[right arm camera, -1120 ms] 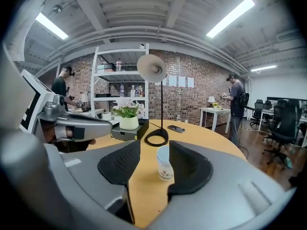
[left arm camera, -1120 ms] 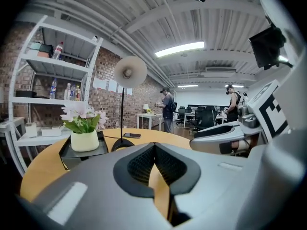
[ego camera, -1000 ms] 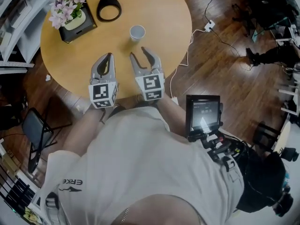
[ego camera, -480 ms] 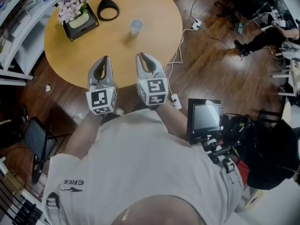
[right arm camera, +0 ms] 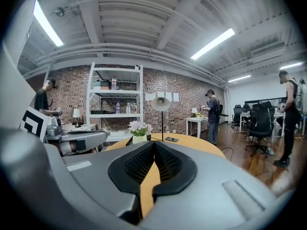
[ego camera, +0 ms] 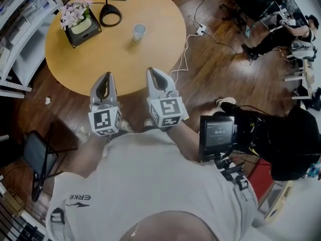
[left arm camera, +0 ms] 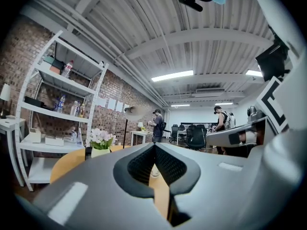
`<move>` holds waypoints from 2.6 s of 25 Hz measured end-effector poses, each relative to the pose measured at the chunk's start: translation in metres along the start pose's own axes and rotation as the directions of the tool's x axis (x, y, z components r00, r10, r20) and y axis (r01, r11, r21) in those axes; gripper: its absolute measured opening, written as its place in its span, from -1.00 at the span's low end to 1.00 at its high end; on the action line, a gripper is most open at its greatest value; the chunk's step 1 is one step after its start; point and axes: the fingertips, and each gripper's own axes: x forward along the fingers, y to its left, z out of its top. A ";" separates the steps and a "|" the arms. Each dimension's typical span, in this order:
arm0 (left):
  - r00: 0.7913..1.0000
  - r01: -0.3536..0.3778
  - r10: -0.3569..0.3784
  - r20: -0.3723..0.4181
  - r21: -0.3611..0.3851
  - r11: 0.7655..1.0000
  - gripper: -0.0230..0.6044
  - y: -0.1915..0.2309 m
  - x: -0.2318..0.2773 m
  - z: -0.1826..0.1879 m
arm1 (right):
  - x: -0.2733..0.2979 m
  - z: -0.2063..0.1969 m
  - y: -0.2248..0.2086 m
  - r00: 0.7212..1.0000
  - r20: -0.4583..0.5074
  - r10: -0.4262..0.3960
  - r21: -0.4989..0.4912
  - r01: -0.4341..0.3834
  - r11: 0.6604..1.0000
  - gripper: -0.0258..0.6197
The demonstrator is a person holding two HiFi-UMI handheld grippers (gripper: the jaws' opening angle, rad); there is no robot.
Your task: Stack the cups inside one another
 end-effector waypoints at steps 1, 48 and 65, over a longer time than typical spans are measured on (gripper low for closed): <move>1.000 0.002 -0.002 -0.003 -0.004 1.000 -0.92 -0.004 -0.005 0.001 | -0.007 0.004 -0.001 1.000 0.007 0.004 -0.001 -0.004 1.000 -0.87; 0.995 -0.066 0.066 0.071 0.001 0.998 -0.92 -0.056 -0.060 0.057 | -0.078 0.044 -0.010 0.982 0.117 0.145 0.078 -0.155 0.985 -0.88; 0.998 -0.038 0.039 0.053 -0.009 0.999 -0.92 -0.054 -0.049 0.060 | -0.072 0.050 -0.008 0.985 0.097 0.141 0.067 -0.148 0.987 -0.88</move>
